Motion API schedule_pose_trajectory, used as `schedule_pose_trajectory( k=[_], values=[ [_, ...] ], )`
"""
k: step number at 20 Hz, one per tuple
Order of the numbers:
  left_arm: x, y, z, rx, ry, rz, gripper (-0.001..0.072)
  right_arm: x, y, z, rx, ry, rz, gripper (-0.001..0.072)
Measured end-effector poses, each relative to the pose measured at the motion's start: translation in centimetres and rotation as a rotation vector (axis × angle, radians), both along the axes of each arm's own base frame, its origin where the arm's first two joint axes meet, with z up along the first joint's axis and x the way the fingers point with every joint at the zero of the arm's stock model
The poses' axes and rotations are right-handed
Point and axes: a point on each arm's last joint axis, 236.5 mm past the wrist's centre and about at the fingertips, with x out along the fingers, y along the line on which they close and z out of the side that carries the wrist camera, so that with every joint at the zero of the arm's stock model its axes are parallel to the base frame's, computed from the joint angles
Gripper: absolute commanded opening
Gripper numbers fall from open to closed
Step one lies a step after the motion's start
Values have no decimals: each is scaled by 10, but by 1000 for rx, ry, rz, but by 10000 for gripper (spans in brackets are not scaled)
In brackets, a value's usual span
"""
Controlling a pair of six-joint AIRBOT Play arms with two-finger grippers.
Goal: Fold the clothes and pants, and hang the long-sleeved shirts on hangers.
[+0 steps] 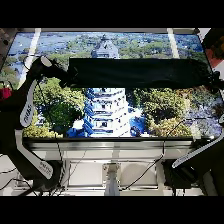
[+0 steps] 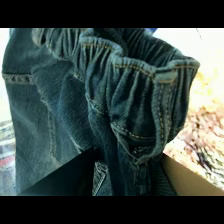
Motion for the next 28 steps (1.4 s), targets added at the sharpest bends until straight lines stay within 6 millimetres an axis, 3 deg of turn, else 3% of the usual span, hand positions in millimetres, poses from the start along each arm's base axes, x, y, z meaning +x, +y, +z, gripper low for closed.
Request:
schedule_pose_trajectory(
  k=[2,3,6,10,14,24,26,28],
  values=[
    [13,10,8,2,-52,37,190,0,3,0,8,2,8,388],
    [16,17,11,4,-64,52,323,0,4,1,12,1,10,388],
    [10,41,13,7,-45,56,608,-1,6,1,19,2,17,388],
    [-3,73,10,1,9,75,615,-1,8,2,28,0,21,388],
    [3,94,9,-6,-3,125,614,0,10,4,41,-9,21,388],
    [25,87,-29,-143,-2,201,610,4,15,11,76,-35,22,387],
    [31,83,-31,-165,-12,220,519,4,16,11,77,-37,22,387],
    [36,78,-34,-183,-23,233,372,4,16,11,78,-37,22,386]
  ],
)
